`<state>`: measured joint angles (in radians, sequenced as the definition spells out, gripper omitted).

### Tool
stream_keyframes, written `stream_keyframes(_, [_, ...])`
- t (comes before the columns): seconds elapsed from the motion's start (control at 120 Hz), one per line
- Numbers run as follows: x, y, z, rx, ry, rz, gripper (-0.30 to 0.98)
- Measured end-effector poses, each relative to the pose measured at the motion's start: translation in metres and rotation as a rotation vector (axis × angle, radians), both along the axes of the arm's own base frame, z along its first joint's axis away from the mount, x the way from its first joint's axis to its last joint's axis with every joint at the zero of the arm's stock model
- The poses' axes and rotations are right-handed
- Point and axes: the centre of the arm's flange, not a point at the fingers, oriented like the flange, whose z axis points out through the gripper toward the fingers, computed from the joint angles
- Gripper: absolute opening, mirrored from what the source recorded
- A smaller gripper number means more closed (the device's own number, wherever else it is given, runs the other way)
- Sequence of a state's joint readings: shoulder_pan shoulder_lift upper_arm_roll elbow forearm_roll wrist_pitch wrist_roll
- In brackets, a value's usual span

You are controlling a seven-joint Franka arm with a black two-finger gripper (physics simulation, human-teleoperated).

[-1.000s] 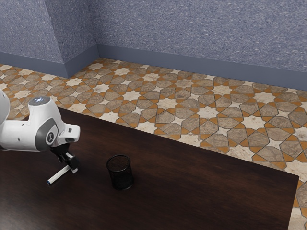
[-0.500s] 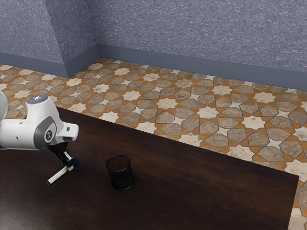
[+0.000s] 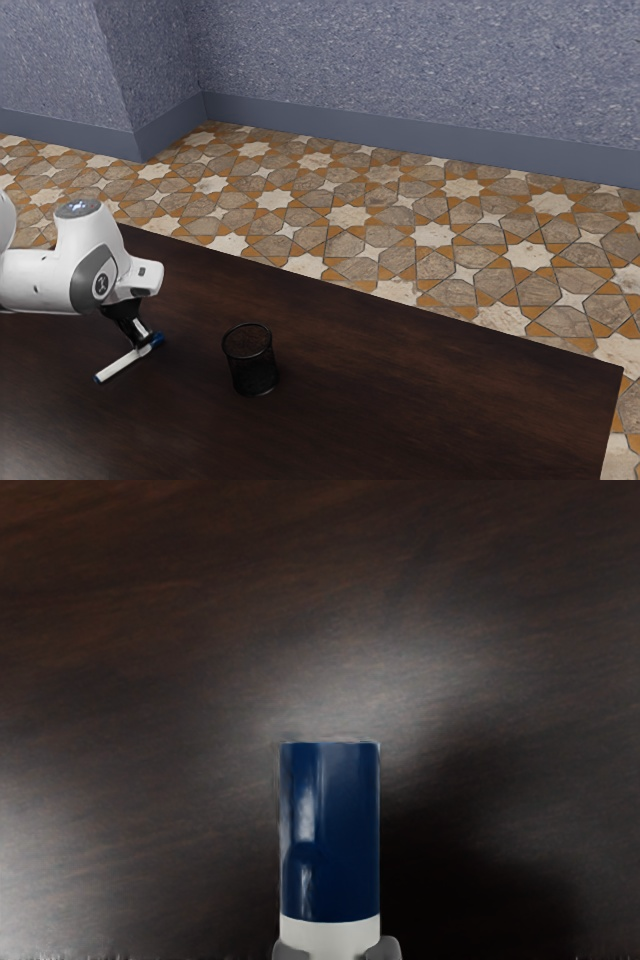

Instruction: Put the marker into the pen holder.

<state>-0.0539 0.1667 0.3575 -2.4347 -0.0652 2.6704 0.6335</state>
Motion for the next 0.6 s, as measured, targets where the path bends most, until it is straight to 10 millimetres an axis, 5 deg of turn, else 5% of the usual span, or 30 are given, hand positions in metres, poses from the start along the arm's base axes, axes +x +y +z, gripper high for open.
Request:
stream_keyframes(0.3, [-0.001,0.0,0.006,-0.002,-0.016,0.013,-0.1])
stream_keyframes(0.475, [0.011,-0.005,0.047,-0.001,-0.105,0.0,-0.1])
stream_keyframes(0.6, [0.056,-0.036,0.099,0.007,-0.207,-0.074,-0.1])
